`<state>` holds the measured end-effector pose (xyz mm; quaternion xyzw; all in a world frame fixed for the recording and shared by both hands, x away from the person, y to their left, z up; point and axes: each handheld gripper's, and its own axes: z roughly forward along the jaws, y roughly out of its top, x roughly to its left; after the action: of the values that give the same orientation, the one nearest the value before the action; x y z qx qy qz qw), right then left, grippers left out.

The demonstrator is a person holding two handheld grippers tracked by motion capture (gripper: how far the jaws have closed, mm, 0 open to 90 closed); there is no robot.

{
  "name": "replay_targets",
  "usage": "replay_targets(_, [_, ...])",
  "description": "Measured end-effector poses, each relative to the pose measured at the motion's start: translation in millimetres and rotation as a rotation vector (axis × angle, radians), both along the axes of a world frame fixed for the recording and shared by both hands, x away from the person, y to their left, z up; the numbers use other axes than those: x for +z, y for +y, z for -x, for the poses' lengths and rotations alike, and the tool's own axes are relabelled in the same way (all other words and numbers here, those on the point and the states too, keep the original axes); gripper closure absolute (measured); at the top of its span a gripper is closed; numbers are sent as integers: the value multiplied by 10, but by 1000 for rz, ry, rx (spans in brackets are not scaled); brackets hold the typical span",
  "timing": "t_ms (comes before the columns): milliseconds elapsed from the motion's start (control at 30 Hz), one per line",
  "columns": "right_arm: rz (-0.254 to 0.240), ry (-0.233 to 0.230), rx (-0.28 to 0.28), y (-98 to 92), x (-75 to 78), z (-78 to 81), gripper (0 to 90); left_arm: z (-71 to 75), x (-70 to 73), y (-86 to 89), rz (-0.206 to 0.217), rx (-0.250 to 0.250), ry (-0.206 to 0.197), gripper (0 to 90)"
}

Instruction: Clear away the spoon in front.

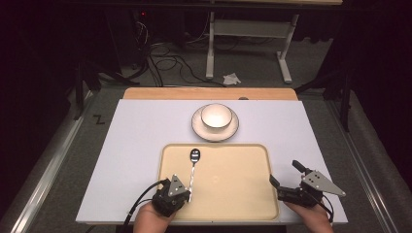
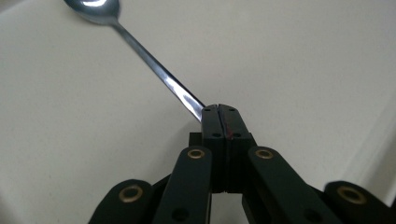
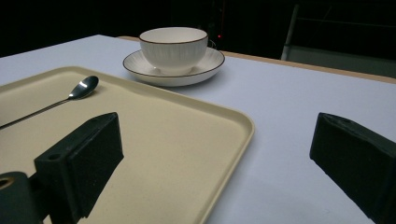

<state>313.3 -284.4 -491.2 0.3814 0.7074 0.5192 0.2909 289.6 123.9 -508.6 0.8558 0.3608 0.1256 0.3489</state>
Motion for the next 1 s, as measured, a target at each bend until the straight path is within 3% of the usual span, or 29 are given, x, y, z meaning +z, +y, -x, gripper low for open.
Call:
replay_targets(133, [1, -2, -3, -2, 4, 2, 31, -231, 79, 16, 77, 58, -6, 900])
replay_targets(233, [1, -1, 0, 2, 1, -2, 31, -440, 120, -55, 99, 85, -24, 900])
replay_targets(300, [-1, 1, 0, 2, -4, 3, 31, -606, 92, -147, 103, 113, -14, 900])
replay_targets(433, [-1, 1, -2, -9, -8, -1, 32, -741, 11, -203, 82, 136, 16, 900])
replay_targets(500, [-10, 6, -4, -17, -7, 0, 33, -782, -45, -220, 68, 148, 36, 900])
replay_targets(733, [-5, 1, 1, -16, -6, -10, 34, -767, -37, -153, 49, 161, 34, 900])
replay_targets(1000, [-7, 5, -1, -8, -8, -7, 34, -806, -37, -46, 68, 198, 43, 900])
